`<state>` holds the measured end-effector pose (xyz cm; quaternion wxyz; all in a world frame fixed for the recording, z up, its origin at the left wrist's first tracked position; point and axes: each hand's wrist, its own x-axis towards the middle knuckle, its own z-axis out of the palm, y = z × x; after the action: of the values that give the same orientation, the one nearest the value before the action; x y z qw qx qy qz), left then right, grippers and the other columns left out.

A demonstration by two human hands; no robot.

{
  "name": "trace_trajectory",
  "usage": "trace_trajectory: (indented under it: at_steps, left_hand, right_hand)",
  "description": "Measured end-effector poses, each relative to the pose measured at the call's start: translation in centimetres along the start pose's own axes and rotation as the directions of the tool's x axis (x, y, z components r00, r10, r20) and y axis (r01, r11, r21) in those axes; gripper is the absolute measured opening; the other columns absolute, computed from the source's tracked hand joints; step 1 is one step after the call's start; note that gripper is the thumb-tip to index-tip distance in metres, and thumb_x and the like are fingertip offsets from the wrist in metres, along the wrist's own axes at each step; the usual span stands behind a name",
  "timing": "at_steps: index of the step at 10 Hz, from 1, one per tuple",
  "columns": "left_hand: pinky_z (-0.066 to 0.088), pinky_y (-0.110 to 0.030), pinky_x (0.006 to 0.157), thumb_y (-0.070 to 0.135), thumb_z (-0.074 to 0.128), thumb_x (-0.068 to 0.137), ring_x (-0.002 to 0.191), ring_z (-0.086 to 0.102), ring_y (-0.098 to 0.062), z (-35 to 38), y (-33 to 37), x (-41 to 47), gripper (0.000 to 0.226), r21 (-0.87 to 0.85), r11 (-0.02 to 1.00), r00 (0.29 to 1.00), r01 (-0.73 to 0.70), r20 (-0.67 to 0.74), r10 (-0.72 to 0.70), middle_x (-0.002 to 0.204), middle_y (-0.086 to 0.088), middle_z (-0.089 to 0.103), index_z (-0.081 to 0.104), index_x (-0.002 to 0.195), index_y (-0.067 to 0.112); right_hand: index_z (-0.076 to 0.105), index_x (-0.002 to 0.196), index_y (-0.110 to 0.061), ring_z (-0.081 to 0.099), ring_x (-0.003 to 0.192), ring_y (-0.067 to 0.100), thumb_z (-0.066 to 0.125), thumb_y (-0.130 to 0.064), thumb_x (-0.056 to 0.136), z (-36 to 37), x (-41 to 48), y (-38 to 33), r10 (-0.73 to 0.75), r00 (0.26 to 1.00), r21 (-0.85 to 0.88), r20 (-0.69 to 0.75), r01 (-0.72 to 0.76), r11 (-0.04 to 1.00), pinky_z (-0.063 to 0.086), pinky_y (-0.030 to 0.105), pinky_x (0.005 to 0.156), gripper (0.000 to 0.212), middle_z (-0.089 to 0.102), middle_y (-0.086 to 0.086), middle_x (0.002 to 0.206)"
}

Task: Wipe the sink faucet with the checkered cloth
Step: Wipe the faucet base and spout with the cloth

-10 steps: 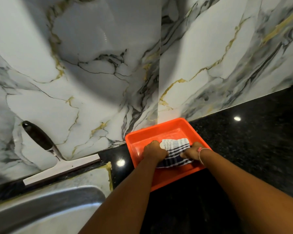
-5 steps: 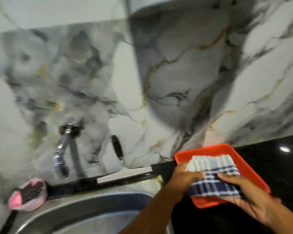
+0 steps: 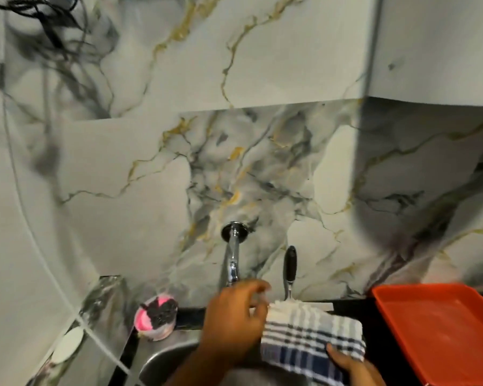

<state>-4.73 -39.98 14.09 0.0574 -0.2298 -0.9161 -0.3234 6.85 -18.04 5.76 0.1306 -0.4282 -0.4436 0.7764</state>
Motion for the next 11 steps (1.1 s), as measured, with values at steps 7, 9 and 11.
trace_trajectory:
  at_steps: [7, 9, 11]
  left_hand:
    - [-0.001, -0.052, 0.130, 0.038, 0.035, 0.092, 0.159, 0.008, -0.033, -10.7, -10.0, 24.0, 0.075, 0.931, 0.122, 0.451, -0.344, 0.050, 0.891, 0.168, -0.013, 0.025, 0.027, 0.163, 0.013]
    - [0.004, -0.053, 0.129, 0.037, 0.034, 0.093, 0.157, 0.014, -0.034, -10.5, -10.0, 24.2, 0.073, 0.925, 0.124, 0.421, -0.360, 0.043, 0.906, 0.167, -0.014, 0.029, 0.030, 0.162, 0.012]
    - [0.004, -0.054, 0.128, 0.038, 0.036, 0.092, 0.157, 0.013, -0.033, -10.6, -10.2, 24.4, 0.075, 0.926, 0.124, 0.407, -0.358, 0.035, 0.913, 0.167, -0.014, 0.029, 0.028, 0.162, 0.012]
  right_hand:
    - [0.065, 0.081, -0.013, 0.061, 0.088, 0.042, 0.054, -0.019, 0.082, 28.1, -2.8, -4.5, -0.540, 0.719, -0.628, 0.438, 0.675, 0.388, 0.049, 0.040, 0.076, 0.012, 0.071, 0.022, 0.092]
    - [0.073, 0.095, -0.004, 0.077, 0.075, 0.034, 0.050, -0.009, 0.090, 25.7, 1.4, -6.6, 0.012, 0.885, -0.078, 0.465, 0.027, 0.997, 0.063, 0.041, 0.059, 0.024, 0.080, 0.017, 0.085]
    - [0.073, 0.105, 0.008, 0.075, 0.084, 0.041, 0.051, -0.014, 0.087, 26.9, 4.1, -3.4, 0.343, 0.703, 0.043, 0.623, -0.469, 0.882, 0.063, 0.049, 0.072, 0.036, 0.076, 0.028, 0.099]
